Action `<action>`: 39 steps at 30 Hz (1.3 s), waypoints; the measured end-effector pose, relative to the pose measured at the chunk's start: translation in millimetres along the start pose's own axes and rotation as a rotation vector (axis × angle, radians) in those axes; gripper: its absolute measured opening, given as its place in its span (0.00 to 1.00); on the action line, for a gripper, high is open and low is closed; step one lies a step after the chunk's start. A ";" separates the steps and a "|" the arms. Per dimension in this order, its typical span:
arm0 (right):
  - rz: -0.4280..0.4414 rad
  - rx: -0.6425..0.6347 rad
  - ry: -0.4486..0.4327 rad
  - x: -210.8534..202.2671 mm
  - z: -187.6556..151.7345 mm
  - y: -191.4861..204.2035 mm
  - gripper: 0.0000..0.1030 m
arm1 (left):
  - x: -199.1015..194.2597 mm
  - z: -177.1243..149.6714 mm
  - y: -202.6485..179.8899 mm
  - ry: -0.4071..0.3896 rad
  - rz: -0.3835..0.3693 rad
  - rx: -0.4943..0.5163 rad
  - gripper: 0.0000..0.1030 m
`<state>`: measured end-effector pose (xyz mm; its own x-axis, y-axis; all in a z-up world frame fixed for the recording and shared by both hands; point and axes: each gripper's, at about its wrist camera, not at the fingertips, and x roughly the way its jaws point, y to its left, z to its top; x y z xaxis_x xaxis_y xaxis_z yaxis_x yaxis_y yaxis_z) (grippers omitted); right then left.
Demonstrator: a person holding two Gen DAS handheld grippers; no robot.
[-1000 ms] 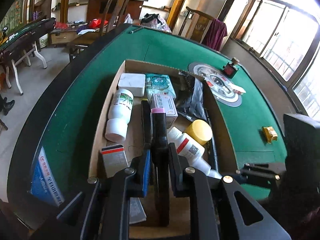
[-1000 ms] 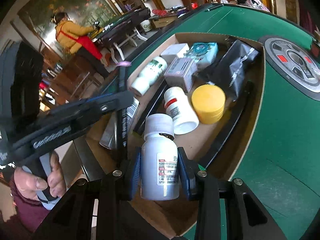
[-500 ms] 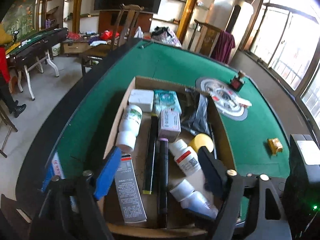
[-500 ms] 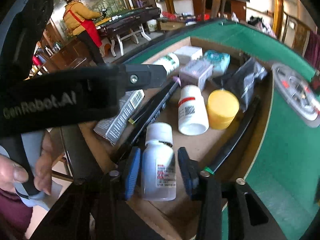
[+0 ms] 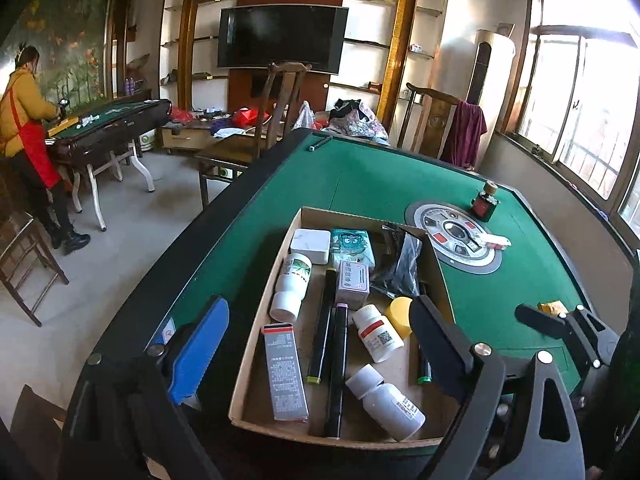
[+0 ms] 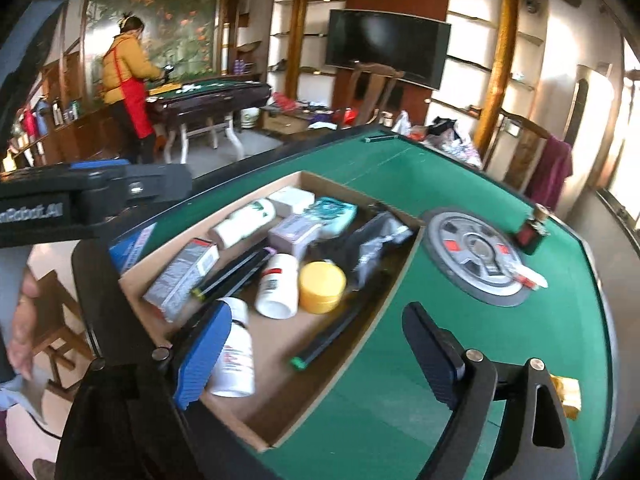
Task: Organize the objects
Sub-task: 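Move both grippers back over the table toward the clear package and yellow pouch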
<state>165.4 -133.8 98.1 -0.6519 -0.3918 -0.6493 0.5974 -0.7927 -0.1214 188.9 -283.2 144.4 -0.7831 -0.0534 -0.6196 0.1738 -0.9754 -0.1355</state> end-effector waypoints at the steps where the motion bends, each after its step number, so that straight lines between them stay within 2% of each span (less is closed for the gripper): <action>1: -0.009 0.007 0.001 -3.6 -2.0 -3.7 0.89 | -1.0 -0.1 -0.7 0.000 0.001 -0.002 0.89; 7: -0.041 0.064 0.009 -13.5 -7.6 -27.5 0.89 | -2.7 -0.7 -8.9 0.009 -0.013 -0.014 0.89; 15: -0.069 0.114 -0.002 -24.4 -14.5 -45.9 0.89 | -5.3 -1.4 -32.7 0.014 -0.034 0.035 0.89; 39: -0.076 0.145 0.026 -24.4 -28.8 -60.2 0.89 | 7.1 -12.5 -60.5 0.063 -0.078 0.063 0.89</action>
<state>158.9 -63.0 99.6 -0.6792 -0.3170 -0.6620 0.4717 -0.8795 -0.0628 180.2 -221.9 138.5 -0.7533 0.0352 -0.6568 0.0742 -0.9877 -0.1380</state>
